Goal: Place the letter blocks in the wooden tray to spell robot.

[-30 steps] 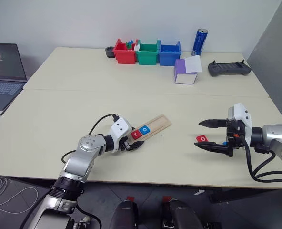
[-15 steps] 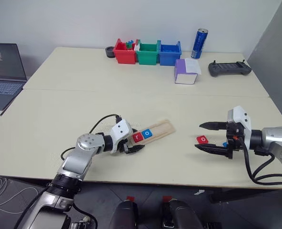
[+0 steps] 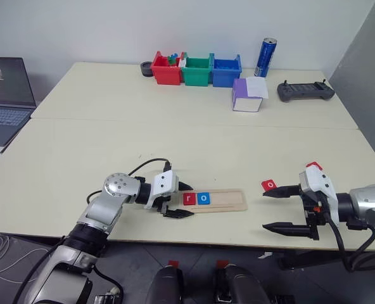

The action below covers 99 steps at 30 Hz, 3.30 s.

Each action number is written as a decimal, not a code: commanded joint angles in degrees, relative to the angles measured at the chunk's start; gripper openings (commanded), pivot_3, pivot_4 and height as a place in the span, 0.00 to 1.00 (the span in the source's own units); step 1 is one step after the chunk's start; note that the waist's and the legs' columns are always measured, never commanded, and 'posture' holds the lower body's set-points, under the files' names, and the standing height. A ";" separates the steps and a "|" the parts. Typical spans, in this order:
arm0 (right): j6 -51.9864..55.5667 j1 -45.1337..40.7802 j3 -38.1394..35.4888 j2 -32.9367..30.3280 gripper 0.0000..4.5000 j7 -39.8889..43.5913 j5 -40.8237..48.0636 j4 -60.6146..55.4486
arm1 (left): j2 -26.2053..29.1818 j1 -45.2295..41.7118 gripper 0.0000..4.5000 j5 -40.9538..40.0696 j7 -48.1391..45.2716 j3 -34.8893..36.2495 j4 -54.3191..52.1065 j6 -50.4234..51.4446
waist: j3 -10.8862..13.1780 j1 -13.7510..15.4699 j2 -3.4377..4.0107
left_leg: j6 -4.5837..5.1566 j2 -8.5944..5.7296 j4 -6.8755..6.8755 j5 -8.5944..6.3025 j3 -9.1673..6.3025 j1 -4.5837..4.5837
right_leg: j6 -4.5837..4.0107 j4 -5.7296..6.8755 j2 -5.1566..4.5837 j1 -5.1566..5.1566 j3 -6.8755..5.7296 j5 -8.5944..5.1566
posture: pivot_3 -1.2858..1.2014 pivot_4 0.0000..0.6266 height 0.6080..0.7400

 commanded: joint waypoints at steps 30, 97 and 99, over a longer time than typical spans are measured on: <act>-0.75 1.81 -2.50 -0.69 1.00 -2.70 0.69 -2.03 | -2.84 -3.77 0.99 2.32 -1.33 -0.33 5.32 -6.40 | -0.01 -0.05 -0.06 | 0.00 -0.01 0.02 0.00 -0.04 -0.01 | 0.03 -0.01 0.02 0.02 -0.02 0.01 | 0.52 0.24 1.00; -21.93 -17.87 -11.53 12.50 1.00 -18.57 -15.70 52.33 | 23.47 9.61 0.99 -34.62 -17.26 21.72 8.82 -3.37 | -0.05 -0.63 0.03 | -0.01 0.07 0.00 0.01 0.10 0.10 | 0.02 0.13 0.02 -0.02 0.08 0.00 | 0.52 0.24 1.00; -23.62 -20.04 -10.68 13.37 1.00 -19.02 -16.79 56.10 | 23.37 9.78 0.99 -35.05 -17.26 21.45 8.06 -3.77 | -0.05 -0.91 0.03 | -0.01 0.07 -0.02 0.02 0.13 0.07 | 0.01 0.13 0.02 -0.05 0.11 0.00 | 0.52 0.24 1.00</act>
